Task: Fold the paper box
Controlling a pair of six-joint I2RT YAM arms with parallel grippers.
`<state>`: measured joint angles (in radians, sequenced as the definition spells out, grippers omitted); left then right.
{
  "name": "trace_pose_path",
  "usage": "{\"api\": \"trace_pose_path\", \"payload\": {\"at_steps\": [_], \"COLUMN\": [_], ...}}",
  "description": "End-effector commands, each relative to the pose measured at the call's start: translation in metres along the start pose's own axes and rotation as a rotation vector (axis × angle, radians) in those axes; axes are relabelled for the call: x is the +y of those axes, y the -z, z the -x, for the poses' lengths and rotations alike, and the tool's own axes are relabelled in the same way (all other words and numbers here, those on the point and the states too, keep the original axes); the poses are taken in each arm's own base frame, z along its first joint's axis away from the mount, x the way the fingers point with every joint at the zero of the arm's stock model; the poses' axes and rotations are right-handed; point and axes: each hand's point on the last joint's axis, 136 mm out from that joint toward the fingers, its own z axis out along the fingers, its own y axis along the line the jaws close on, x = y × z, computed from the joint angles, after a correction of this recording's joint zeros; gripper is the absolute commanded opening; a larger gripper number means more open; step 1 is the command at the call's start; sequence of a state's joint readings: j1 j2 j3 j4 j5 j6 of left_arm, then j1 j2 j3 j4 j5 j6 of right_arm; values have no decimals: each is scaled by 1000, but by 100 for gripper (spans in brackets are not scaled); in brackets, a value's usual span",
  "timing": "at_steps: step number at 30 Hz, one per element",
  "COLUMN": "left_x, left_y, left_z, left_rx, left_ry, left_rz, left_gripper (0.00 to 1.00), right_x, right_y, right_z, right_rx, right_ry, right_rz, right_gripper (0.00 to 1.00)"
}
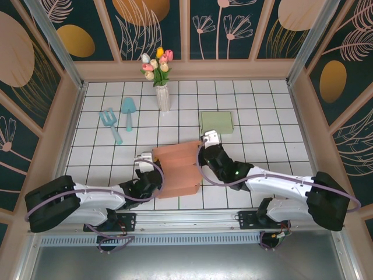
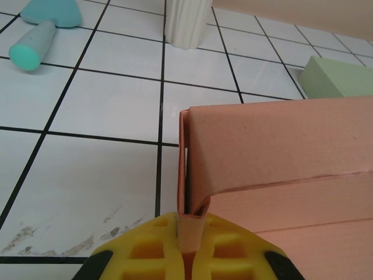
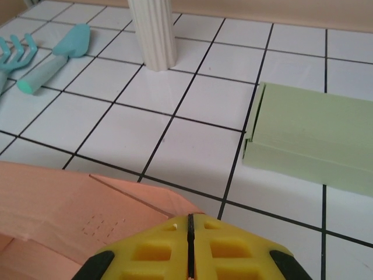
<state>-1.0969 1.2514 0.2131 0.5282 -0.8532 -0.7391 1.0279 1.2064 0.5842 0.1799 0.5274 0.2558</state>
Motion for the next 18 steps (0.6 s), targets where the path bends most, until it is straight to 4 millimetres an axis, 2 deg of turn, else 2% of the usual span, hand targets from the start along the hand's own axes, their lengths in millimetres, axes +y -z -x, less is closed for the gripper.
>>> {"api": "trace_pose_path", "payload": {"at_steps": [1, 11, 15, 18], "left_x": [-16, -28, -27, -22], "left_y": [-3, -9, -9, -9], "left_z": [4, -2, -3, -3], "left_rx": [-2, 25, 28, 26], "left_ry": [43, 53, 59, 55], "left_rz": [-42, -62, -62, -37], "left_gripper": [0, 0, 0, 0], "right_x": [13, 32, 40, 39], "right_y": [-6, -20, -25, -24], "right_z": [-2, -20, -28, -32], "right_rx": [-2, 35, 56, 56], "right_ry": [7, 1, -6, -27], "right_rz": [61, 115, 140, 141], "right_gripper": [10, 10, 10, 10]}}
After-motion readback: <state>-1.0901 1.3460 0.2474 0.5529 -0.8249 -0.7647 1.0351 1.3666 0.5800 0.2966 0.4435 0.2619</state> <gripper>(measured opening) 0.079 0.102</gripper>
